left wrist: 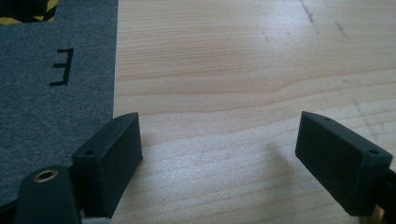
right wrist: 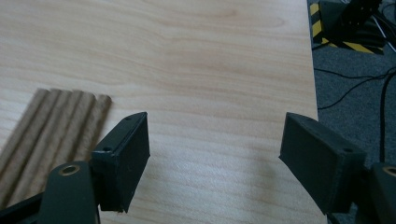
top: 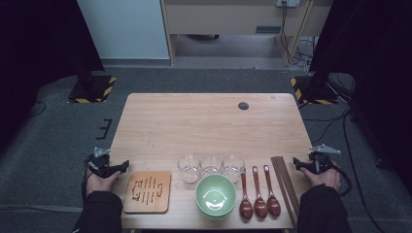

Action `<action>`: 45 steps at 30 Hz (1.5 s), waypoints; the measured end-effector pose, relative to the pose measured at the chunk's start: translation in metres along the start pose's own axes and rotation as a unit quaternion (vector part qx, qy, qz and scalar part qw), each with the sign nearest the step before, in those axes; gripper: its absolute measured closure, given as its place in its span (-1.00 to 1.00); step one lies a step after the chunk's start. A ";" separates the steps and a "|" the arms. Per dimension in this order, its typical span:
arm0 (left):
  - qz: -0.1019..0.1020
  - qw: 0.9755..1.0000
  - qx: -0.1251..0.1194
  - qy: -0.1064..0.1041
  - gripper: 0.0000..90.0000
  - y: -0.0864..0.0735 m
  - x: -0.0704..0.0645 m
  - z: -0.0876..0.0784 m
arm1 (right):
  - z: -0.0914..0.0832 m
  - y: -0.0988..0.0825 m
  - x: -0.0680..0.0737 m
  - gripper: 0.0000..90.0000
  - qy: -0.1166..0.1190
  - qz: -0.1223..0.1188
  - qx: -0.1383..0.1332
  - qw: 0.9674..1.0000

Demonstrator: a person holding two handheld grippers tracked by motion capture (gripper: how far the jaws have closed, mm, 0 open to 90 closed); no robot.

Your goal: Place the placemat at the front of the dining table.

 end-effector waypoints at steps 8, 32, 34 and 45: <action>0.019 0.998 -0.056 -0.010 -0.60 0.021 -0.015 -0.019 | -0.016 0.015 0.003 -0.41 0.016 0.035 -0.034 0.999; 0.035 0.990 -0.132 -0.045 -0.55 0.051 -0.056 -0.052 | -0.059 0.067 0.024 -0.45 0.060 0.043 -0.111 0.991; 0.037 0.989 -0.136 -0.048 -0.55 0.052 -0.058 -0.053 | -0.061 0.069 0.025 -0.45 0.062 0.041 -0.114 0.991; 0.044 0.986 -0.143 -0.076 -0.50 0.058 -0.078 -0.060 | -0.081 0.090 0.043 -0.44 0.088 0.031 -0.141 0.986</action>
Point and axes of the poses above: each handheld gripper's, and its own axes: z roughly forward along the jaws, y roughly out of its top, x roughly to its left, the point moved 8 cm from there along z, roughly forward along the jaws, and after that the axes turned 13 degrees about -y, right-handed, at the moved point
